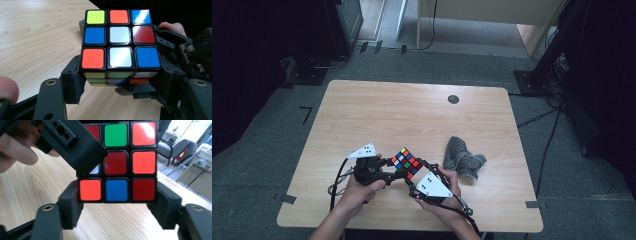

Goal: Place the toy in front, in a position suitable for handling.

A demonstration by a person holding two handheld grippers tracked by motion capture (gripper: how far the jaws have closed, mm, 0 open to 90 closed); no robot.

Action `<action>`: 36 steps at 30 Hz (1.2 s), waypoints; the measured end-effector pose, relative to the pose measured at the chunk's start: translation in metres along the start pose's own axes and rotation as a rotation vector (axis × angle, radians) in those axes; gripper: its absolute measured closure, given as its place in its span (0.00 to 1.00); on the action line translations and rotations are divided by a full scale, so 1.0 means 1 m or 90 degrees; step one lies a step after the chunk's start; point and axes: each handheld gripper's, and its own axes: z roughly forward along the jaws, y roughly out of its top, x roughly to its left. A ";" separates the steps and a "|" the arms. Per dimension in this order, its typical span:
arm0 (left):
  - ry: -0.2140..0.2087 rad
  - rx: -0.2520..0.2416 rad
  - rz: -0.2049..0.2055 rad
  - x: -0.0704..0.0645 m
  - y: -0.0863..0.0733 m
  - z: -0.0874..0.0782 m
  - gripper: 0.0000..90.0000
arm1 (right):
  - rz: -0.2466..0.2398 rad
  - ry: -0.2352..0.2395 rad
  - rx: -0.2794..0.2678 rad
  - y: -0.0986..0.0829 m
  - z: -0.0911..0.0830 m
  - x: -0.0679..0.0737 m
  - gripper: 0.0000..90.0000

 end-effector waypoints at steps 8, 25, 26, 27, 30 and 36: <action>0.086 -0.036 0.067 0.004 0.000 -0.011 0.20 | 0.013 -0.009 0.057 -0.005 0.002 -0.009 0.39; 0.286 0.051 0.428 -0.022 -0.034 0.026 0.19 | 0.167 0.067 0.129 0.014 -0.003 -0.035 0.38; 0.286 0.051 0.428 -0.022 -0.034 0.026 0.20 | 0.167 0.067 0.129 0.014 -0.003 -0.035 0.38; 0.292 0.054 0.444 -0.024 -0.035 0.027 0.20 | 0.173 0.071 0.131 0.015 -0.003 -0.035 0.38; 0.306 0.053 0.472 -0.027 -0.037 0.030 0.20 | 0.188 0.080 0.136 0.016 -0.003 -0.034 0.38; 0.319 0.039 0.503 -0.031 -0.040 0.031 0.23 | 0.217 0.113 0.153 0.017 0.000 -0.033 0.38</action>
